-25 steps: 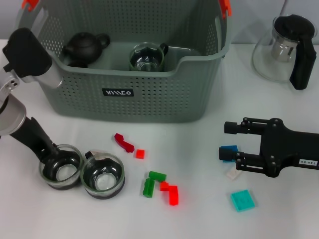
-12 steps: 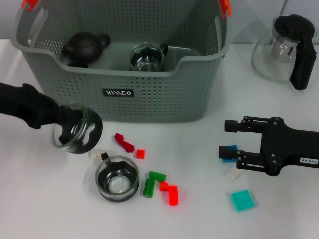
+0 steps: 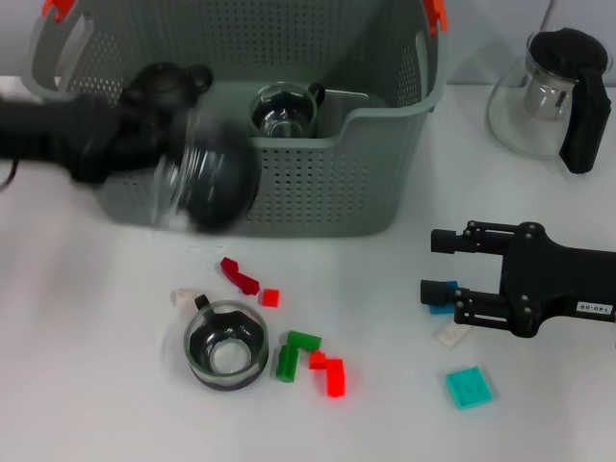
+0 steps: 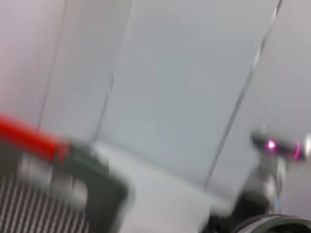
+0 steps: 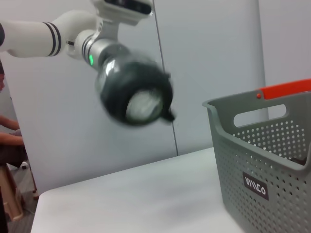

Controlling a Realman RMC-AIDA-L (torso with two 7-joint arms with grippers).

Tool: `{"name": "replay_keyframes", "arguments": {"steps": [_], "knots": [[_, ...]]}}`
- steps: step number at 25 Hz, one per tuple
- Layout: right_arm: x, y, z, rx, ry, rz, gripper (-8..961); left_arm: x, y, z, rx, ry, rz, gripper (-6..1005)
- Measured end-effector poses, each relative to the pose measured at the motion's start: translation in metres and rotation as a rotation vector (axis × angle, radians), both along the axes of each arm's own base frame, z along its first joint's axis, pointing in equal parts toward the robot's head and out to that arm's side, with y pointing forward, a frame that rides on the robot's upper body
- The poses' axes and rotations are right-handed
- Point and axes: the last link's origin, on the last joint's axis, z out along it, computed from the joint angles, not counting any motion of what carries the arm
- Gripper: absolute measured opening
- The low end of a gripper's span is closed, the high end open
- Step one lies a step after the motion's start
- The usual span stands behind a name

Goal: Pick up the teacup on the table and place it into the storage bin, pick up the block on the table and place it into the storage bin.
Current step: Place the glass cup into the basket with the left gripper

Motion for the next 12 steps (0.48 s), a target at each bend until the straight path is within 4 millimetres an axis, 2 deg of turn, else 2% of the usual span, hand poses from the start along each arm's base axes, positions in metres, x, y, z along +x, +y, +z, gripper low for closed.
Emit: {"name": "replay_keyframes", "arguments": {"steps": [1, 3, 4, 6, 12], "knots": [[0.0, 0.0, 0.0, 0.0, 0.0, 0.0, 668, 0.011, 0.007, 0.003, 0.014, -0.044, 0.003, 30], [0.0, 0.0, 0.0, -0.001, 0.001, 0.0, 668, 0.018, 0.013, 0.006, 0.028, -0.073, 0.011, 30], [0.0, 0.0, 0.0, -0.001, 0.001, 0.0, 668, 0.033, 0.029, 0.01, 0.061, -0.113, 0.06, 30], [0.0, 0.0, 0.0, -0.002, 0.001, 0.0, 668, 0.046, 0.048, 0.012, 0.093, -0.112, 0.117, 30], [-0.001, -0.001, 0.0, -0.005, 0.005, 0.004, 668, 0.091, 0.097, -0.004, 0.168, 0.075, 0.18, 30]]}}
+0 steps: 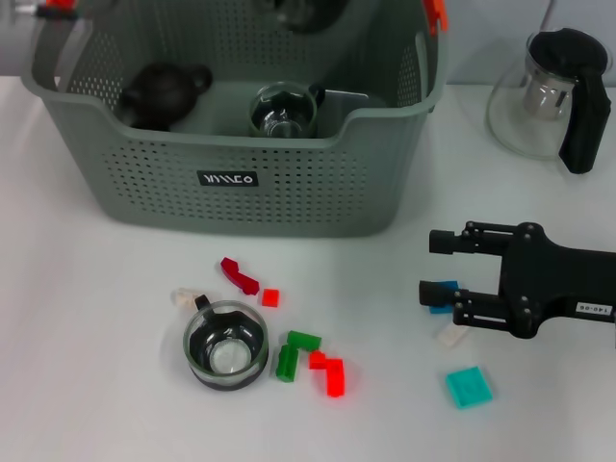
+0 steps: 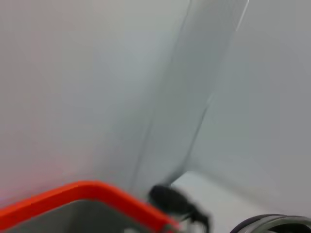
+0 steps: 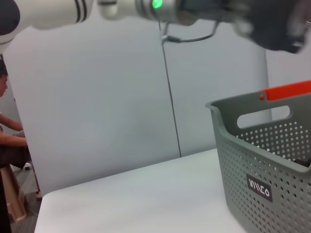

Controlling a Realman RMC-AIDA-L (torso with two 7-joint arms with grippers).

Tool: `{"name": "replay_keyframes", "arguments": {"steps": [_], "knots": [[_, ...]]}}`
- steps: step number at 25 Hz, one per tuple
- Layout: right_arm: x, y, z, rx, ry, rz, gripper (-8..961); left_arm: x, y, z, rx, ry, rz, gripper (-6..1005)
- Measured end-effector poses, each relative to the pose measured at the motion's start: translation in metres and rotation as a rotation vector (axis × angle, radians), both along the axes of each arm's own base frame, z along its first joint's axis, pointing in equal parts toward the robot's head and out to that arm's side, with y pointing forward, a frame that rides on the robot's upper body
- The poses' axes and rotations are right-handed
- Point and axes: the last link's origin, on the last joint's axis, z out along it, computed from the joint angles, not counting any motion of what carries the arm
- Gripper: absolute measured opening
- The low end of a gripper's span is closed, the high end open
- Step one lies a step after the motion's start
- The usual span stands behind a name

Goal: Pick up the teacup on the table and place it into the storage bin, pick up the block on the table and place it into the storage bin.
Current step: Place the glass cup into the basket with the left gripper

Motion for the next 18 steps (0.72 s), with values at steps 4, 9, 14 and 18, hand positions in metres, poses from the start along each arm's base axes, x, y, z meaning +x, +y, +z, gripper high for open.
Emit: {"name": "replay_keyframes", "arguments": {"steps": [4, 9, 14, 18], "knots": [[0.0, 0.0, 0.0, -0.001, 0.002, -0.001, 667, 0.025, 0.019, -0.015, 0.065, 0.237, -0.048, 30], [0.002, -0.002, 0.0, -0.001, 0.005, -0.008, 667, 0.035, 0.03, -0.04, 0.183, 0.479, -0.124, 30], [0.002, -0.003, -0.001, -0.002, 0.01, -0.011, 667, 0.033, 0.037, -0.067, 0.301, 0.579, -0.155, 31], [0.003, -0.003, 0.0, 0.003, 0.014, -0.022, 667, 0.026, 0.039, -0.084, 0.335, 0.686, -0.182, 31]]}}
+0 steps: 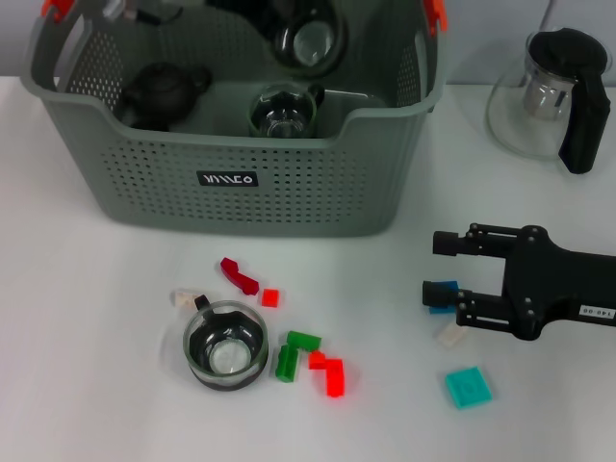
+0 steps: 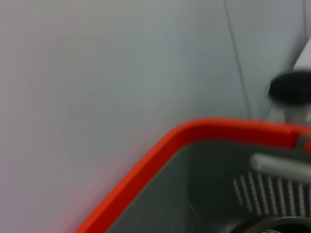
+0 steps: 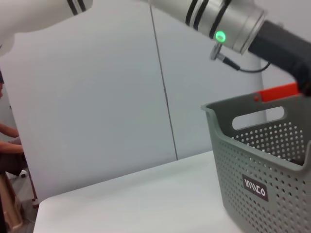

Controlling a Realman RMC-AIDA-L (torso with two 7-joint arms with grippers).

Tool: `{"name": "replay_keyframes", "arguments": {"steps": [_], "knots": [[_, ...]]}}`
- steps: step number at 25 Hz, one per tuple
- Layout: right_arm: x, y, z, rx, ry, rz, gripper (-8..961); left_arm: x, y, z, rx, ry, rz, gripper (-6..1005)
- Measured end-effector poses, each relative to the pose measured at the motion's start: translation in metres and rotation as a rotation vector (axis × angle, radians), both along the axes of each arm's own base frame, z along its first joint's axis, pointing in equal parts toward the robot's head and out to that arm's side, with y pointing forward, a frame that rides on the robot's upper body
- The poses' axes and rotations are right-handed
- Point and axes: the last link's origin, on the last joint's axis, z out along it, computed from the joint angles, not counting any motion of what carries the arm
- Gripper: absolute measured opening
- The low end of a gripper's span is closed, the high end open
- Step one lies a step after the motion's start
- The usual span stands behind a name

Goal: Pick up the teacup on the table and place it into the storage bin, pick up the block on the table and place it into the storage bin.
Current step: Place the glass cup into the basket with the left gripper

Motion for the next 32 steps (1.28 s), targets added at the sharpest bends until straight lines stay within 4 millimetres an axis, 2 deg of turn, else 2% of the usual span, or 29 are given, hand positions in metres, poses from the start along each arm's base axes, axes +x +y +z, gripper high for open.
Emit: {"name": "replay_keyframes", "arguments": {"steps": [13, 22, 30, 32], "knots": [[0.0, 0.001, 0.001, -0.002, 0.005, -0.01, 667, -0.022, 0.012, -0.021, 0.033, 0.163, 0.02, 31], [0.0, 0.001, 0.002, -0.01, 0.006, -0.018, 666, -0.022, 0.01, -0.032, 0.008, 0.21, 0.0, 31], [0.0, 0.001, 0.001, -0.01, 0.008, -0.019, 666, -0.024, 0.01, -0.031, 0.013, 0.216, 0.004, 31], [0.0, 0.001, 0.001, -0.01, 0.007, -0.02, 666, -0.025, 0.009, -0.031, 0.014, 0.215, 0.005, 153]]}}
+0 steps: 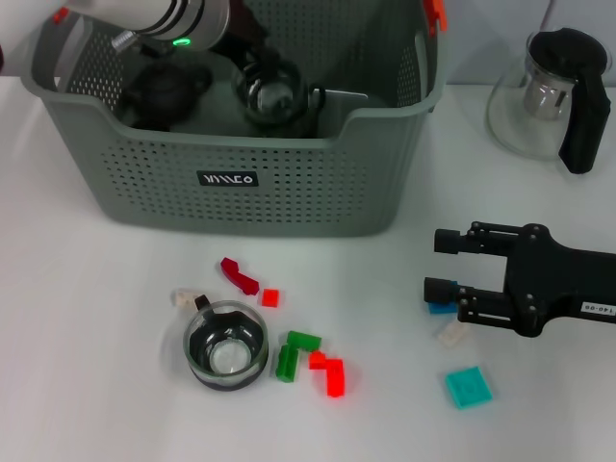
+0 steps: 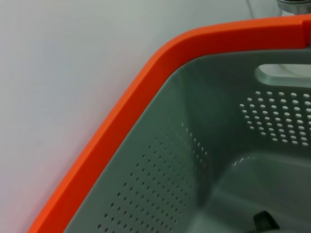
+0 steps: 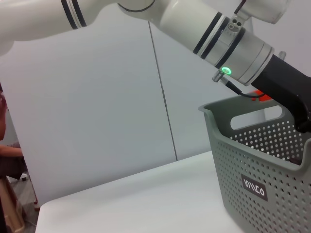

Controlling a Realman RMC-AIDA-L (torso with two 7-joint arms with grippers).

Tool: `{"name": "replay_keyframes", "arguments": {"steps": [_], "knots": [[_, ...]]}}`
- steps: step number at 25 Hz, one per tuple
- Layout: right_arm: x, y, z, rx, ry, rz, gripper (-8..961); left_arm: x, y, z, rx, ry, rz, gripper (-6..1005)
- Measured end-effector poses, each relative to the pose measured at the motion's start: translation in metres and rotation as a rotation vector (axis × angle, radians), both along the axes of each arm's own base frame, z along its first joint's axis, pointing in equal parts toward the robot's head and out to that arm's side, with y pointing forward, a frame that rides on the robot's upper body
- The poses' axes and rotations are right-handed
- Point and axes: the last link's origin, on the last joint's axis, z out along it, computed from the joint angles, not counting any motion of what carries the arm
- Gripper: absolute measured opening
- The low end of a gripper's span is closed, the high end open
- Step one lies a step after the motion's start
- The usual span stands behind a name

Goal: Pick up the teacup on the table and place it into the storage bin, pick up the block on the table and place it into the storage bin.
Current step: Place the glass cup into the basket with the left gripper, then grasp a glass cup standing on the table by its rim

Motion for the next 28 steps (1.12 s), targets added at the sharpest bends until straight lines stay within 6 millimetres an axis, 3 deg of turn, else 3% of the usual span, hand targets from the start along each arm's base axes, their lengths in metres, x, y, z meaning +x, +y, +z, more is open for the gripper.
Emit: {"name": "replay_keyframes", "arguments": {"steps": [1, 11, 17, 18, 21, 23, 24, 28], "knots": [[0.0, 0.0, 0.0, -0.001, 0.0, -0.002, 666, 0.0, -0.001, -0.001, -0.001, -0.001, 0.0, 214], [0.001, 0.001, 0.002, -0.002, -0.002, -0.007, 666, 0.001, -0.011, 0.01, 0.004, -0.03, -0.013, 400], [0.001, 0.001, 0.002, -0.001, -0.002, -0.008, 665, 0.003, -0.014, 0.017, 0.013, -0.06, -0.018, 409], [0.001, 0.001, 0.002, -0.002, -0.002, -0.007, 665, 0.007, -0.017, 0.023, 0.024, -0.105, -0.025, 410], [0.002, 0.0, 0.002, -0.002, -0.002, -0.008, 665, 0.014, -0.023, 0.037, 0.025, -0.231, -0.04, 545], [0.002, 0.0, 0.002, -0.003, -0.002, -0.01, 665, 0.019, -0.033, 0.065, -0.012, -0.45, -0.041, 635], [0.002, 0.0, 0.001, -0.003, -0.003, -0.01, 665, 0.019, -0.033, 0.065, -0.012, -0.45, -0.041, 655], [0.002, -0.001, 0.001, -0.004, -0.003, -0.011, 665, 0.017, -0.053, 0.105, -0.121, -0.771, -0.014, 733]]}}
